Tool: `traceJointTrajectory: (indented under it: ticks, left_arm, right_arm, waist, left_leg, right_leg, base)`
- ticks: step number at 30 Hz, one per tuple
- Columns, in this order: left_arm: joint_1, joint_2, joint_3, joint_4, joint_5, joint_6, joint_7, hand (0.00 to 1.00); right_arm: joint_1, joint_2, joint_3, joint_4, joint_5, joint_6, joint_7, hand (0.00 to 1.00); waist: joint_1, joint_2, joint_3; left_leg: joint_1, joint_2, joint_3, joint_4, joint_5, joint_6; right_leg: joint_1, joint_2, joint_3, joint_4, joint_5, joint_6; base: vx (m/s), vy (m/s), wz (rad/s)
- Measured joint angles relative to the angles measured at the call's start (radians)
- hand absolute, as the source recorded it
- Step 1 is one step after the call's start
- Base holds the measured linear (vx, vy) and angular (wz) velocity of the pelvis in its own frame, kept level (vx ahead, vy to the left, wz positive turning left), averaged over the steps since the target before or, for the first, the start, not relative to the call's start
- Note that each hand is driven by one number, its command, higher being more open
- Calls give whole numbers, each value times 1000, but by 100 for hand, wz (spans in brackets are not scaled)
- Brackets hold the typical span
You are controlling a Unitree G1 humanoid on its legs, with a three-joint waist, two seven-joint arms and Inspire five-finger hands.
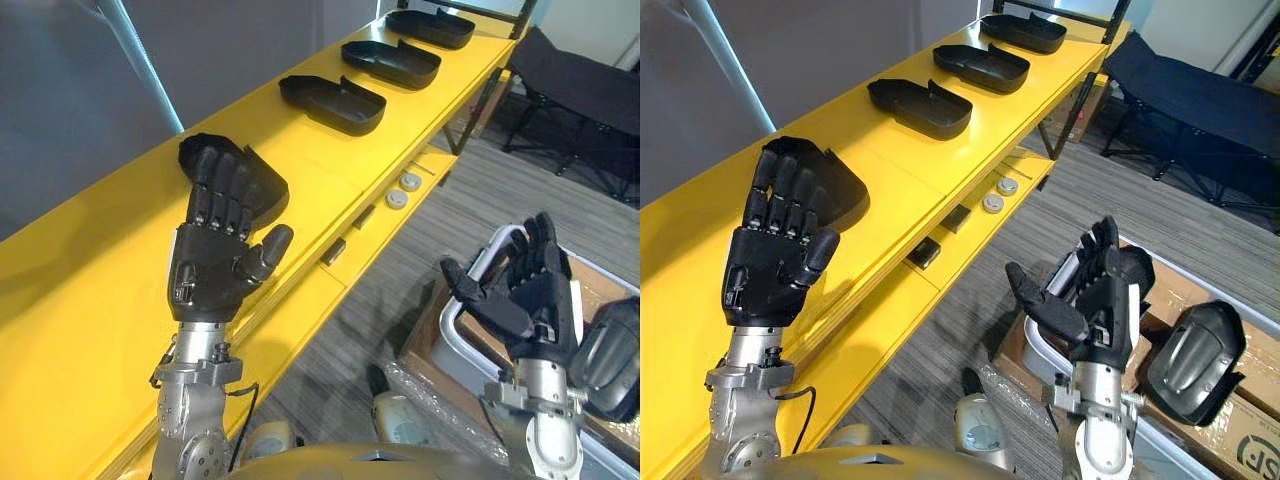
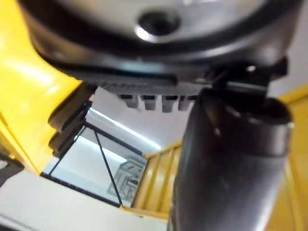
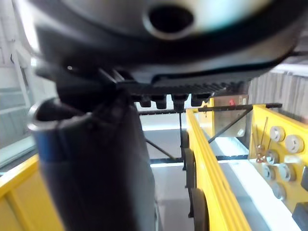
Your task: Walk over and take three plastic housings, then place them on the shelf
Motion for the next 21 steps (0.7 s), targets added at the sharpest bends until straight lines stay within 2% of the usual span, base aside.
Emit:
traceJointTrajectory:
  ticks: [1, 2, 3, 4, 5, 6, 7, 8, 9, 10, 11, 12, 13, 14, 15, 16, 17, 18, 19, 20, 21]
  left_arm:
    - [1, 0, -9, -4, 10, -21, 2, 100]
    - [4, -1, -12, -7, 24, -29, 17, 100]
    - [5, -1, -12, -10, 30, -30, 29, 100]
    - [6, -3, 4, -25, 50, -33, 53, 100]
    - [-8, 2, 22, -34, 51, -32, 68, 100]
    - [-22, 2, 31, -34, 48, -24, 75, 100]
    - [-47, 2, 43, -33, 35, -7, 84, 100]
    - [-68, 1, 56, -30, 7, 10, 99, 100]
    - [-87, -4, 73, -12, -5, 31, 120, 100]
    - [-97, -4, 76, 2, -7, 40, 129, 100]
    - [-99, -4, 84, 20, -32, 66, 135, 100]
    - [-98, -16, 81, 44, -55, 98, 135, 100]
    - [-97, -27, 78, 56, -72, 111, 135, 100]
    - [-100, -49, 78, 76, -98, 126, 135, 100]
    - [-103, -52, 79, 88, -108, 129, 135, 100]
    - [-105, -62, 80, 121, -111, 134, 135, 100]
    - [-101, -88, 75, 153, -116, 139, 135, 100]
    - [-99, -99, 66, 164, -116, 140, 135, 100]
    - [-93, -115, 46, 181, -122, 141, 134, 100]
    - [-89, -117, 31, 182, -143, 141, 125, 100]
    - [-86, -116, 29, 182, -146, 141, 118, 100]
  right_arm:
    - [20, 10, 5, -12, 3, -31, 8, 100]
    - [21, 8, 8, -17, 10, -58, 25, 100]
    - [11, 4, 13, -19, 15, -70, 35, 100]
    - [-27, -4, 32, -21, 16, -98, 45, 100]
    - [-84, -13, 65, -22, 14, -109, 44, 100]
    - [-118, -21, 83, -20, 12, -108, 40, 100]
    - [-172, -38, 111, -11, 4, -105, 36, 100]
    - [-245, -57, 149, 19, -12, -93, 32, 100]
    - [-308, -70, 190, 72, -42, -75, 24, 100]
    - [-334, -71, 206, 99, -50, -63, 23, 100]
    - [-367, -68, 241, 145, -70, -39, 13, 100]
    - [-372, -73, 259, 174, -101, -16, -2, 100]
    - [-372, -74, 261, 184, -120, -8, -7, 100]
    - [-366, -74, 261, 195, -139, -2, -15, 100]
    - [-362, -74, 258, 201, -146, 1, -17, 100]
    - [-356, -83, 246, 208, -148, 24, -16, 100]
    - [-338, -101, 220, 216, -146, 38, -16, 100]
    - [-325, -108, 205, 220, -144, 39, -14, 100]
    - [-284, -116, 168, 223, -126, 42, -2, 100]
    - [-248, -116, 139, 222, -105, 41, 5, 100]
    - [-233, -116, 121, 222, -104, 41, 5, 100]
  waist:
    - [0, -12, 5]
    - [-1, -9, 10]
    - [1, 2, 11]
    - [6, 11, 11]
    - [15, 7, 10]
    - [20, 9, 11]
    - [28, 12, 12]
    - [34, 3, 5]
    - [47, -8, -2]
    - [57, -12, -4]
    - [72, -24, -11]
    - [92, -17, -18]
    - [97, -7, -19]
    - [98, -5, -21]
    - [94, -13, -19]
    - [77, -5, -15]
    - [52, 28, -9]
    - [43, 35, -5]
    - [21, 42, -3]
    - [8, 41, -2]
    - [5, 35, 2]
  left_leg:
    - [-3, 1, 27, 13, -9, 7]
    - [0, 11, 62, 2, 0, 21]
    - [1, 30, 83, -11, 12, 22]
    - [-2, 67, 141, -37, 40, 23]
    - [3, 89, 184, -60, 61, 19]
    - [7, 100, 197, -67, 67, 15]
    - [9, 115, 214, -69, 75, 11]
    - [10, 131, 233, -63, 78, 7]
    - [13, 153, 247, -47, 79, 4]
    - [13, 166, 250, -34, 80, 3]
    - [8, 186, 245, -3, 80, -1]
    - [7, 205, 228, -11, 98, -29]
    - [11, 214, 222, -33, 112, -43]
    - [21, 227, 248, -83, 131, -69]
    - [24, 220, 260, -93, 135, -78]
    - [24, 218, 275, -96, 141, -88]
    - [27, 239, 268, -99, 155, -88]
    - [33, 243, 263, -100, 165, -81]
    - [44, 244, 242, -97, 189, -54]
    - [41, 243, 218, -73, 217, -29]
    - [39, 242, 202, -63, 215, -23]
  right_leg:
    - [-5, 1, 14, -13, -2, -14]
    - [-14, -10, -32, -34, -46, -89]
    - [-26, -11, -72, -33, -92, -159]
    - [-80, -21, -157, 45, -80, -138]
    - [-117, -35, -247, 180, -86, -147]
    - [-121, -50, -288, 252, -94, -158]
    - [-117, -87, -337, 351, -110, -182]
    - [-96, -145, -370, 459, -134, -202]
    - [-56, -195, -392, 494, -136, -204]
    - [-29, -215, -403, 483, -130, -202]
    - [22, -226, -419, 407, -108, -154]
    - [47, -187, -460, 329, -118, -146]
    - [61, -168, -464, 273, -121, -135]
    - [79, -170, -489, 208, -161, -104]
    - [74, -178, -516, 194, -181, -73]
    - [79, -164, -527, 155, -198, -22]
    - [85, -130, -519, 133, -189, -32]
    - [90, -120, -512, 130, -189, -33]
    - [103, -108, -498, 122, -190, -43]
    - [107, -100, -471, 118, -192, -54]
    - [107, -100, -449, 109, -195, -62]
  base:
    - [-189, 52, -71]
    - [-193, 64, -83]
    - [-166, 47, -108]
    - [-133, 8, -119]
    - [-98, -12, -111]
    - [-55, -40, -80]
    - [-21, -60, -58]
    - [-24, -130, -68]
    - [-19, -151, -62]
    - [-11, -207, -66]
    - [-27, -233, -77]
    - [-19, -276, -84]
    - [13, -325, -89]
    - [22, -278, -68]
    - [8, -318, -77]
    - [-22, -268, -64]
    - [-10, -255, -54]
    - [4, -206, -39]
    - [11, -184, -40]
    - [5, -170, -50]
    - [-20, -84, -76]
